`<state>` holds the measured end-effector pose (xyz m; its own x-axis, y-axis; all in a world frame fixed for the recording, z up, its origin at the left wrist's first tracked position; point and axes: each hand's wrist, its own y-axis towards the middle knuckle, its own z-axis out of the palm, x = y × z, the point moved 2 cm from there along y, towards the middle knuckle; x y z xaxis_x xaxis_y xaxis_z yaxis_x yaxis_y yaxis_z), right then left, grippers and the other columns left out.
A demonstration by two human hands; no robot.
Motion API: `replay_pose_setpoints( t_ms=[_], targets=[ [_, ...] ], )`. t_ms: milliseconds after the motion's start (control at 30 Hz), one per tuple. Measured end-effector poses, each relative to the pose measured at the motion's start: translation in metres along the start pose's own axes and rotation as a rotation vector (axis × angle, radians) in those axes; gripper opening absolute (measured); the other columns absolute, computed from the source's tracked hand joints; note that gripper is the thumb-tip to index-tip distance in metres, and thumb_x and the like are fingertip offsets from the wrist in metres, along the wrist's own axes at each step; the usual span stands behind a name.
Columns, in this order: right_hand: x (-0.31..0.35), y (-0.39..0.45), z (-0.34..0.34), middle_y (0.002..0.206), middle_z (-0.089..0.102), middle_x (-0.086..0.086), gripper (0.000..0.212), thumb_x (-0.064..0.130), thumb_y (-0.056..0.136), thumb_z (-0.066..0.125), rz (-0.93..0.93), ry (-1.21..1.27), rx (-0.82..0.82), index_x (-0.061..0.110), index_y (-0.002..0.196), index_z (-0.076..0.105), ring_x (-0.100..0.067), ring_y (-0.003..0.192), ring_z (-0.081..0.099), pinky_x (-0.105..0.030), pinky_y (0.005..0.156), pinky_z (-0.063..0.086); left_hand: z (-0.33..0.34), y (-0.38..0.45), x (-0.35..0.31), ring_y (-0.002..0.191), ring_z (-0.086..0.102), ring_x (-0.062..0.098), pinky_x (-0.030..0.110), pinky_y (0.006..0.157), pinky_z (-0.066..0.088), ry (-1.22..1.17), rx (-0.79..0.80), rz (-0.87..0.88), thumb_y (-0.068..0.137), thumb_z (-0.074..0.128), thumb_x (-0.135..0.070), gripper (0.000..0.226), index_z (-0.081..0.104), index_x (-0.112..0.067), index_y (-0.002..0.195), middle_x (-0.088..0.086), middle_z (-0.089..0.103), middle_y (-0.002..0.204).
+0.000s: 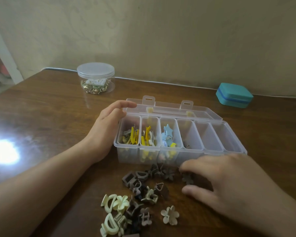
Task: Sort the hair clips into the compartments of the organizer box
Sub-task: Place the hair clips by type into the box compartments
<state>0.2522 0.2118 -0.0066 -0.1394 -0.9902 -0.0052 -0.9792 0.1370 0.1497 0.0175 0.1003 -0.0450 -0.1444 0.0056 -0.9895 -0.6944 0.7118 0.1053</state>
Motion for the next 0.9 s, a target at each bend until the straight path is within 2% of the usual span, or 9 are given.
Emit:
replay_pose_setpoints(
  t_ms=[133, 267, 333, 433, 533, 600, 700, 800, 900],
  targets=[
    [-0.001, 0.001, -0.005, 0.08, 0.065, 0.028, 0.027, 0.055, 0.076, 0.049, -0.011, 0.082, 0.0, 0.044, 0.099, 0.059, 0.009, 0.067, 0.059, -0.017, 0.053, 0.052, 0.001, -0.002, -0.002, 0.096, 0.071, 0.008, 0.057, 0.11, 0.04, -0.003, -0.004, 0.0, 0.085, 0.04, -0.024, 0.038, 0.067, -0.029, 0.112, -0.006, 0.079, 0.088],
    [-0.006, -0.003, -0.035, 0.086, 0.064, 0.028, 0.027, 0.053, 0.074, 0.06, 0.07, 0.471, -0.169, 0.041, 0.098, 0.063, 0.004, 0.059, 0.058, -0.003, 0.048, 0.041, 0.004, -0.001, -0.003, 0.089, 0.069, -0.003, 0.054, 0.11, 0.041, -0.001, -0.023, -0.007, 0.098, 0.037, -0.011, 0.034, 0.065, -0.025, 0.112, -0.02, 0.076, 0.08],
    [-0.014, -0.003, -0.041, 0.087, 0.063, 0.025, 0.019, 0.046, 0.076, 0.07, 0.128, 0.534, -0.333, 0.039, 0.092, 0.063, 0.001, 0.063, 0.061, -0.004, 0.044, 0.04, 0.004, -0.002, -0.005, 0.102, 0.066, 0.004, 0.054, 0.11, 0.04, 0.013, -0.035, -0.013, 0.094, 0.04, -0.018, 0.032, 0.066, -0.027, 0.112, -0.025, 0.075, 0.082],
    [-0.021, -0.001, -0.038, 0.072, 0.063, 0.017, 0.017, 0.038, 0.074, 0.071, 0.245, 0.463, -0.45, 0.041, 0.087, 0.061, -0.007, 0.068, 0.061, -0.009, 0.047, 0.044, 0.003, -0.003, -0.005, 0.098, 0.067, 0.003, 0.056, 0.112, 0.039, 0.015, -0.029, -0.024, 0.099, 0.037, -0.012, 0.035, 0.065, -0.026, 0.113, -0.023, 0.075, 0.082],
    [-0.017, 0.0, -0.036, 0.076, 0.056, 0.033, 0.012, 0.041, 0.083, 0.066, 0.18, 0.355, -0.45, 0.037, 0.093, 0.062, -0.008, 0.061, 0.055, -0.014, 0.048, 0.043, 0.003, -0.004, -0.006, 0.108, 0.06, -0.002, 0.055, 0.114, 0.036, 0.03, -0.03, -0.03, 0.097, 0.039, -0.017, 0.032, 0.065, -0.029, 0.111, -0.027, 0.074, 0.082],
    [-0.01, -0.002, -0.039, 0.077, 0.053, 0.034, 0.017, 0.041, 0.081, 0.063, 0.075, 0.39, -0.421, 0.031, 0.094, 0.065, -0.003, 0.055, 0.05, -0.012, 0.046, 0.037, 0.003, -0.004, -0.008, 0.118, 0.06, 0.012, 0.058, 0.114, 0.036, 0.013, -0.026, -0.028, 0.086, 0.041, -0.025, 0.036, 0.066, -0.029, 0.112, -0.017, 0.077, 0.087],
    [0.004, -0.002, -0.028, 0.088, 0.058, 0.035, 0.022, 0.048, 0.081, 0.063, -0.091, 0.312, -0.148, 0.037, 0.1, 0.066, 0.016, 0.07, 0.054, -0.003, 0.061, 0.04, 0.003, -0.004, -0.008, 0.112, 0.063, 0.009, 0.057, 0.114, 0.036, 0.011, -0.032, -0.031, 0.092, 0.04, -0.02, 0.034, 0.065, -0.027, 0.113, -0.017, 0.077, 0.083],
    [0.004, 0.0, -0.004, 0.102, 0.062, 0.03, 0.023, 0.05, 0.082, 0.057, -0.163, 0.123, 0.07, 0.044, 0.104, 0.059, 0.01, 0.081, 0.06, -0.02, 0.064, 0.055, 0.004, -0.004, -0.008, 0.1, 0.064, -0.002, 0.055, 0.112, 0.038, 0.024, -0.03, -0.024, 0.098, 0.037, -0.013, 0.035, 0.065, -0.027, 0.112, -0.028, 0.074, 0.081],
    [0.002, 0.002, -0.008, 0.092, 0.064, 0.025, 0.011, 0.036, 0.082, 0.061, -0.205, 0.227, -0.039, 0.037, 0.093, 0.064, 0.006, 0.079, 0.062, -0.022, 0.063, 0.055, 0.004, -0.005, -0.009, 0.109, 0.063, 0.012, 0.057, 0.112, 0.039, 0.023, -0.025, -0.03, 0.095, 0.038, -0.016, 0.035, 0.065, -0.026, 0.115, -0.015, 0.077, 0.084]
  ],
)
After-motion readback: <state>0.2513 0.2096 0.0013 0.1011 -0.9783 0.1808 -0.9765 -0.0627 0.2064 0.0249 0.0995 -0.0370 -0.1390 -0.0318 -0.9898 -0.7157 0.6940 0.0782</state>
